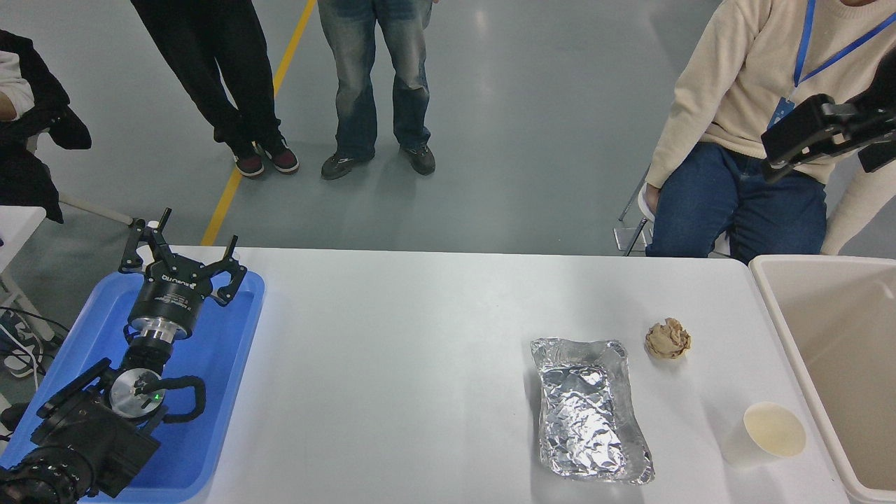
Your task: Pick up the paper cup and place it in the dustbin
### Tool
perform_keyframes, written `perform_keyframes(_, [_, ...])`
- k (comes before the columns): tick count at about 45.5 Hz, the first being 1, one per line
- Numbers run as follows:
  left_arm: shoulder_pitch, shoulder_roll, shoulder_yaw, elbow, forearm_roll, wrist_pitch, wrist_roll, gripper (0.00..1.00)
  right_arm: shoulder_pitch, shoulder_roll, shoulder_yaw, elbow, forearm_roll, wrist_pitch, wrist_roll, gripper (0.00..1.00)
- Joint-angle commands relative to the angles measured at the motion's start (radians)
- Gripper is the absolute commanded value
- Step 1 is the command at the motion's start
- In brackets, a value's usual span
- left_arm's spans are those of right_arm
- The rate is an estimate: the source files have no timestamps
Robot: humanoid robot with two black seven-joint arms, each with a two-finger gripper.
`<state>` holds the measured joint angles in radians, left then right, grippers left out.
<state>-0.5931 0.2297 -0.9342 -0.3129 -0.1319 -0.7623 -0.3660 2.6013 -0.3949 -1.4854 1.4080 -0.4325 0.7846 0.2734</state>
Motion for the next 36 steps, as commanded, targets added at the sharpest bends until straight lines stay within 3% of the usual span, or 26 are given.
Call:
perform_keyframes(1, [-0.001, -0.001, 0.0, 0.0, 0.0, -0.002, 0.001, 1.0, -0.043, 0.005, -0.006, 0.002, 0.038, 0.001, 0.0, 1.0])
perform_keyframes(14, [-0.001, -0.001, 0.0, 0.0, 0.0, 0.0, -0.001, 1.0, -0.141, -0.008, -0.137, 0.003, 0.002, 0.001, -0.008, 1.0])
perform_keyframes(27, [0.001, 0.0, 0.0, 0.0, 0.0, 0.0, -0.001, 1.0, -0.239, -0.179, -0.203, -0.001, -0.026, 0.001, -0.008, 1.0])
perform_keyframes(36, [0.001, 0.0, 0.0, 0.0, 0.0, 0.0, -0.001, 1.0, -0.363, -0.222, -0.191, -0.003, -0.02, 0.001, -0.008, 1.0])
